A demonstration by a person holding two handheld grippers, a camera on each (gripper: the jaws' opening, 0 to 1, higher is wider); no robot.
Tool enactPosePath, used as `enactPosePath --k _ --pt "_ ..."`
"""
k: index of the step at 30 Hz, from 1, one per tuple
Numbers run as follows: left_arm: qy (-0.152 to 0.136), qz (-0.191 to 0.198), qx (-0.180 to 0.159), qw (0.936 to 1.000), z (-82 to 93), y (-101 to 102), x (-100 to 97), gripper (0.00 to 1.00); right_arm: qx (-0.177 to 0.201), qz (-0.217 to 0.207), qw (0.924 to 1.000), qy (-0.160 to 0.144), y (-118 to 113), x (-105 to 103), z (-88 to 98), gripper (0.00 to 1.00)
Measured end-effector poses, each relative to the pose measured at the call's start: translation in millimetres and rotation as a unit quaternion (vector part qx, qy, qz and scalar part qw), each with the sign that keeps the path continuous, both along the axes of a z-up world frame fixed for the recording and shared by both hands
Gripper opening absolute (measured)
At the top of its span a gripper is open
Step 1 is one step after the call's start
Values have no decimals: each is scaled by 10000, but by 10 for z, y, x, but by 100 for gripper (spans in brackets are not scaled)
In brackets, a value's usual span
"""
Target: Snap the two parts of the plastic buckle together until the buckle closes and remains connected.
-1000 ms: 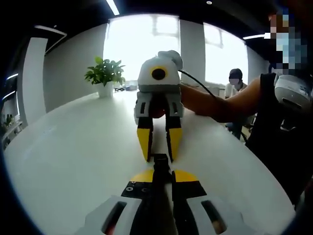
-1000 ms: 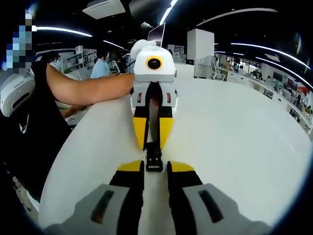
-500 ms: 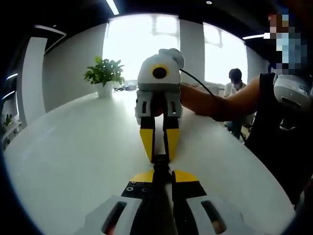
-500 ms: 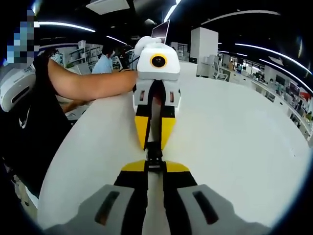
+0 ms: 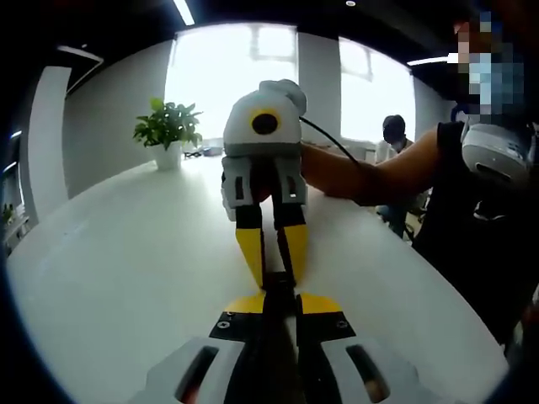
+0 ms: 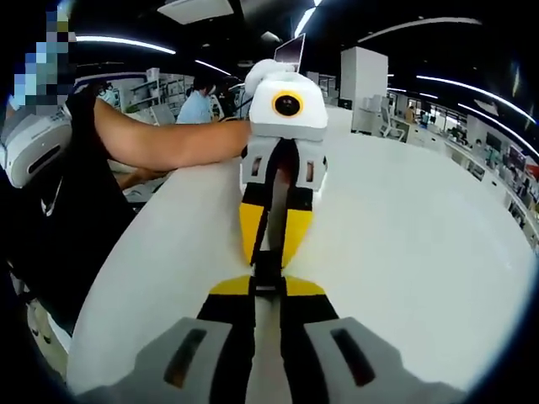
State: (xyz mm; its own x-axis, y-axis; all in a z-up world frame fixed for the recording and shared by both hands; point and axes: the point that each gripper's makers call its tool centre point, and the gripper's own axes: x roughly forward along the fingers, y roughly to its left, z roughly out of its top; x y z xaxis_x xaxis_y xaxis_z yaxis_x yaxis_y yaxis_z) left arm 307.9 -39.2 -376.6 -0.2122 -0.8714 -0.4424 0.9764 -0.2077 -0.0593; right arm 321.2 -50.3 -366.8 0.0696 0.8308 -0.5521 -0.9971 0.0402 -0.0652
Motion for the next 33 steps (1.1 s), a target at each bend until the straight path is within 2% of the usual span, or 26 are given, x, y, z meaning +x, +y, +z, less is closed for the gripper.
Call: enactPosePath --k 4,9,23,33 --pt "-14 21 -10 10000 3 32 -52 8 35 -44 10000 22 17 44 -66 8" --pt "7 62 -1 10000 -1 58 -158 8 79 -97 9999 52 18 31 -53 8" --pt "105 208 55 9997 2 16 -98 9 202 -222 9992 254 21 23 -11 9" --pt "98 317 82 9994 13 -3 80 9 230 -300 9989 267 10 59 -7 9"
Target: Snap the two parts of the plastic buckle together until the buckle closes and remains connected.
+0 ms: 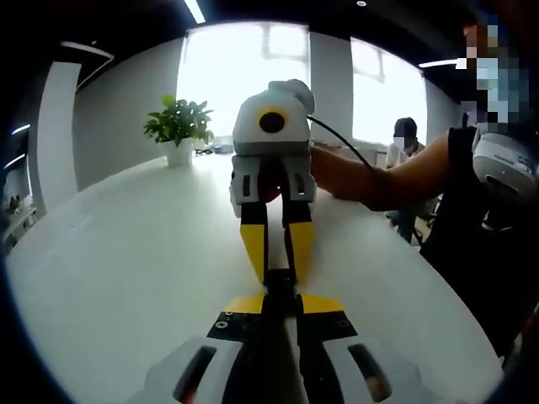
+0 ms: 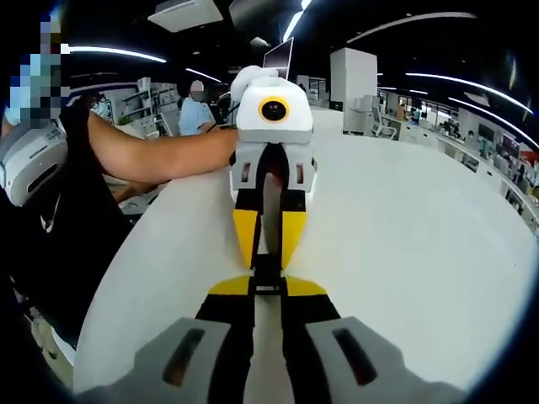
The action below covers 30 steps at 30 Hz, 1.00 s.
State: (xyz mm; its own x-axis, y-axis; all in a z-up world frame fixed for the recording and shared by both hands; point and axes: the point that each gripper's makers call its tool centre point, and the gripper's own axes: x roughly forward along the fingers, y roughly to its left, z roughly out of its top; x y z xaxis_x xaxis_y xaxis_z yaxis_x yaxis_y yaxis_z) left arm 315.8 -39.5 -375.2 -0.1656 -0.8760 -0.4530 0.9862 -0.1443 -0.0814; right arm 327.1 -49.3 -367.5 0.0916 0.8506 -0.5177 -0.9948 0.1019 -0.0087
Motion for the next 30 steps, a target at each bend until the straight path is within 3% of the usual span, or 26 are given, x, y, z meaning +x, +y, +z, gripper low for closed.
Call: enactPosePath --k 8,30 --pt "46 113 -42 9999 30 -1 130 10 52 -51 10000 -26 5 24 15 9" --pt "27 384 -35 9993 75 -19 198 10 137 -239 9996 -104 19 102 24 10"
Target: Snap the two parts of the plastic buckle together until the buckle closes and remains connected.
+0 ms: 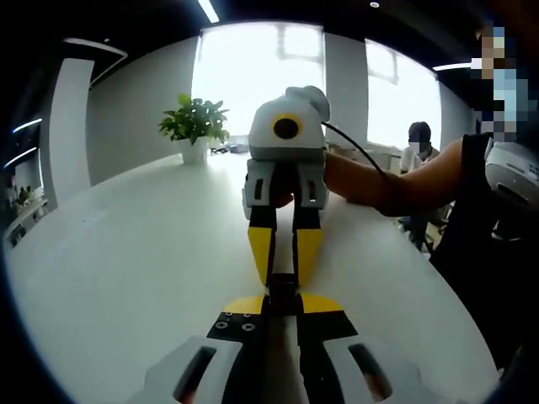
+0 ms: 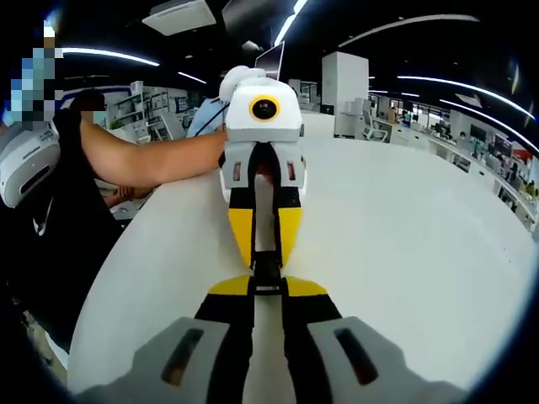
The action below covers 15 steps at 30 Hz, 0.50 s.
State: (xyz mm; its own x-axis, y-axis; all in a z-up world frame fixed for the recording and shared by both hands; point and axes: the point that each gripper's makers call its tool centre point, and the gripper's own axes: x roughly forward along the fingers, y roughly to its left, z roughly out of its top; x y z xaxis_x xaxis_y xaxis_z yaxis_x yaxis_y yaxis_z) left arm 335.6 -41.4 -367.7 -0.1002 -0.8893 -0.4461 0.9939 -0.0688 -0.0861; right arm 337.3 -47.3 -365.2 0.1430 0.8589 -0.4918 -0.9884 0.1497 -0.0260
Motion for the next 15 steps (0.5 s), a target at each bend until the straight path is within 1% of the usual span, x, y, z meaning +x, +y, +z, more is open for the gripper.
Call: enactPosePath --k 4,10,11,12,13,14,15 --pt "24 141 -126 9998 71 12 23 9 173 -79 9997 -155 3 56 69 11" --pt "-20 234 -190 9995 115 38 60 10 233 -154 9992 -285 5 107 83 11" --pt "7 280 -195 9994 130 53 79 10 224 -181 9991 -311 -1 121 82 11" --pt "51 372 -275 9989 172 65 109 10 219 -210 9990 -316 -8 136 79 13" --pt "15 472 -300 9984 196 82 148 10 229 -239 9989 -320 -13 148 80 15" --pt "-90 672 -338 9971 221 99 228 10 250 -268 9988 -329 -14 161 85 17" --pt "-106 742 -348 9966 231 113 256 10 275 -285 9987 -333 -12 169 92 18"
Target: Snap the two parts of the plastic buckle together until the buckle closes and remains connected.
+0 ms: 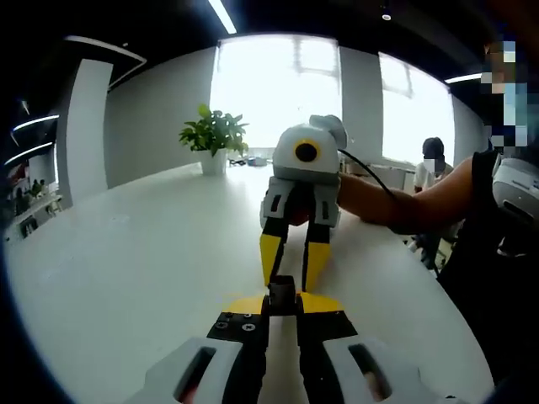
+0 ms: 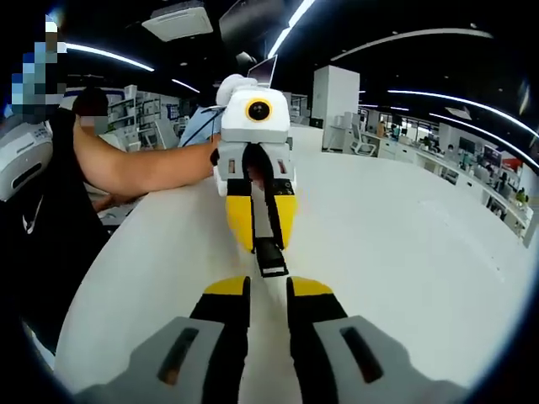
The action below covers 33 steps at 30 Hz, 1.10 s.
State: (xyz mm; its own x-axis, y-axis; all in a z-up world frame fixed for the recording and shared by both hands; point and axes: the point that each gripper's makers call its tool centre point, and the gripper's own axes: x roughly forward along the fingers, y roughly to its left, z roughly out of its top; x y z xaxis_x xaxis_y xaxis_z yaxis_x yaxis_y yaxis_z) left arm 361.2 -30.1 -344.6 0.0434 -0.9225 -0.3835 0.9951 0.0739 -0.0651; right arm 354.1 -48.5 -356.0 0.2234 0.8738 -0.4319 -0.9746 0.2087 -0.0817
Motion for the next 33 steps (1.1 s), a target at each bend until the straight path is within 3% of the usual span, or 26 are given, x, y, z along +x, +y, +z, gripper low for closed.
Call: enactPosePath --k 5,8,12,19,20,22,23,26,27,29,31,33 --pt "-150 553 -147 9982 71 81 223 9 254 -169 9995 -7 26 56 77 29" --pt "-255 767 -165 9966 89 105 314 9 438 -261 9987 -21 44 88 137 41" --pt "-378 1119 -164 9929 109 144 432 9 579 -373 9976 -49 43 129 185 51" --pt "-538 1741 -237 9830 182 238 674 9 594 -573 9966 4 8 204 172 52" --pt "-607 1875 -250 9801 197 264 726 9 629 -626 9960 21 6 224 178 52" --pt "-998 2270 -327 9682 266 346 884 10 897 -816 9926 67 20 297 249 57" --pt "-1175 2463 -287 9616 275 396 954 10 1062 -923 9900 -17 25 349 309 63" --pt "-1302 2814 -268 9503 285 478 1070 10 1383 -1456 9795 -162 -38 552 429 94" --pt "-1285 2952 -244 9464 276 511 1106 10 1414 -1551 9776 -184 -55 581 446 99" --pt "-1381 3252 -126 9354 248 595 1193 10 1500 -1742 9729 -252 -120 655 519 100" --pt "-1400 3400 -59 9299 216 635 1241 10 1680 -2027 9641 -347 -193 722 629 100" --pt "-1509 3622 -65 9198 229 693 1296 10 1952 -2277 9528 -459 -249 784 767 100"
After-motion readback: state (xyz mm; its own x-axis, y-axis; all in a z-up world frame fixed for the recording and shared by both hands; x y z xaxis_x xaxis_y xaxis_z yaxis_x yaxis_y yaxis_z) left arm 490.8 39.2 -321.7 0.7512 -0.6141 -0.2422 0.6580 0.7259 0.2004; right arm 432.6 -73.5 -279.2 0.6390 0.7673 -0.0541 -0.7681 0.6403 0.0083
